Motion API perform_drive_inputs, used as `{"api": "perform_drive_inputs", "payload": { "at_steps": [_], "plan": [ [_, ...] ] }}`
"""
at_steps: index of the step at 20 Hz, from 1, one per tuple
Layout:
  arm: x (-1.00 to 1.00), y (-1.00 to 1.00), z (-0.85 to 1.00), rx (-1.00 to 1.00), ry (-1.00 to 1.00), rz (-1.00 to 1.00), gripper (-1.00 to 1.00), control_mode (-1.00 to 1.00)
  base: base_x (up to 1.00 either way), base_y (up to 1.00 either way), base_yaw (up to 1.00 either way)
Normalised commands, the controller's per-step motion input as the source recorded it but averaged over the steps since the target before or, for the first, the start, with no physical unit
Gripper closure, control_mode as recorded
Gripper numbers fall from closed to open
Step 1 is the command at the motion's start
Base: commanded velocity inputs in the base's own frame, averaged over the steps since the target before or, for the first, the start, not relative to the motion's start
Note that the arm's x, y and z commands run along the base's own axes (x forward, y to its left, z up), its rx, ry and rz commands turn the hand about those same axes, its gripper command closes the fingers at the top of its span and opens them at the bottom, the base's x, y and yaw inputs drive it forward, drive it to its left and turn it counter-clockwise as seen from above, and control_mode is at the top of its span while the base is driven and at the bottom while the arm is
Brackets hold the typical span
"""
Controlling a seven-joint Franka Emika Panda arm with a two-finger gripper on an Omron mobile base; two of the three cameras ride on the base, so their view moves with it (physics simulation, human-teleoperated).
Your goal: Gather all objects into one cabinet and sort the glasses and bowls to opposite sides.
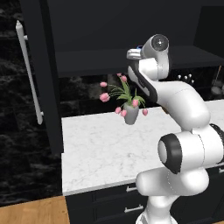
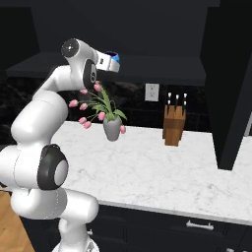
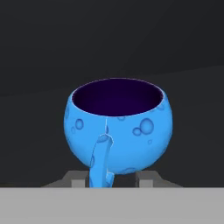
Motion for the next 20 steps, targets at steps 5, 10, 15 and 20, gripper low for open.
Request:
{"api": "perform_drive_inputs", "payload": {
  "at_steps": [5,10,15,20],
  "plan": [
    [0.0,0.0,0.0,0.0,0.0,0.0,1.0,-1.0,0.0,0.0,0.0],
    [0.0,0.0,0.0,0.0,0.0,0.0,1.0,-1.0,0.0,0.0,0.0],
    [-0.01,0.0,0.0,0.0,0.0,0.0,1.0,-1.0,0.0,0.0,0.0],
    [0.0,0.0,0.0,0.0,0.0,0.0,1.0,-1.0,0.0,0.0,0.0]
  ]
}}
